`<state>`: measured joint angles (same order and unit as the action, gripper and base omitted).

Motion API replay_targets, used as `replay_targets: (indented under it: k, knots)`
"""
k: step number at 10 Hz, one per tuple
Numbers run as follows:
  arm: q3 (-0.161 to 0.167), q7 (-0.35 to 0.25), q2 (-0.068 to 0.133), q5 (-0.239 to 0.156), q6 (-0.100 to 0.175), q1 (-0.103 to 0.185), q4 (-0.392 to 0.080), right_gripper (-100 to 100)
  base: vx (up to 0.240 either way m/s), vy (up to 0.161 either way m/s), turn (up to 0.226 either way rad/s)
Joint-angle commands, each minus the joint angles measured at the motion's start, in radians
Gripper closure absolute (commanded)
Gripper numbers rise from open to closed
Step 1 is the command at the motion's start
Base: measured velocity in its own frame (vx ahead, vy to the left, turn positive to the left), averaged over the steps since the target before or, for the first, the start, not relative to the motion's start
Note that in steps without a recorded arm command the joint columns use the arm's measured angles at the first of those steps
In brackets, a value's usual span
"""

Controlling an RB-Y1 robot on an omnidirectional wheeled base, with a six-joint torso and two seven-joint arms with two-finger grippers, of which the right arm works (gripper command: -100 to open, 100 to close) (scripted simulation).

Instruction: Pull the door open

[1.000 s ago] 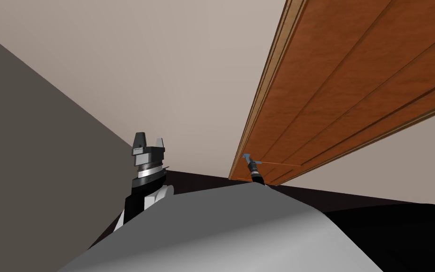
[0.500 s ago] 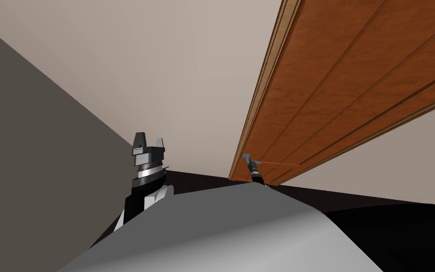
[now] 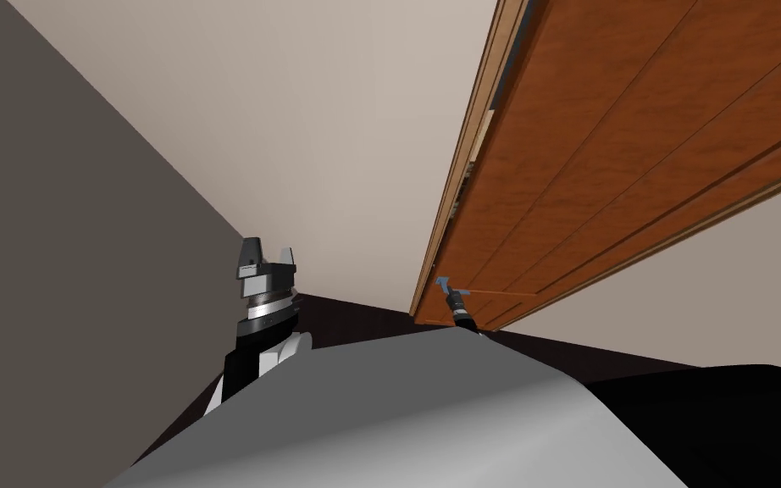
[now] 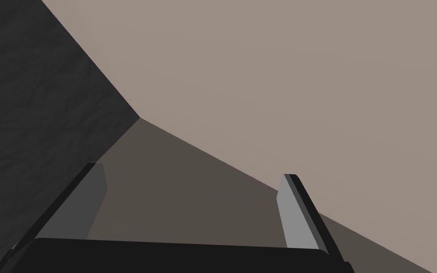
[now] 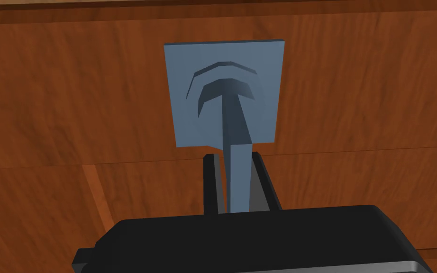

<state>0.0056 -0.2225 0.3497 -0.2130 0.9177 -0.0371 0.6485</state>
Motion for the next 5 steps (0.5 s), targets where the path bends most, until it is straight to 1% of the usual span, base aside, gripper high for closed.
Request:
replay_targets:
  k: [1, 5]
  knots:
    - [0.015, -0.019, 0.012, 0.008, 0.014, -0.009, -0.001, 100, -0.2, -0.043, 0.139]
    - [0.052, -0.063, 0.044, 0.028, 0.038, -0.032, 0.007, 100, -0.223, -0.047, 0.1]
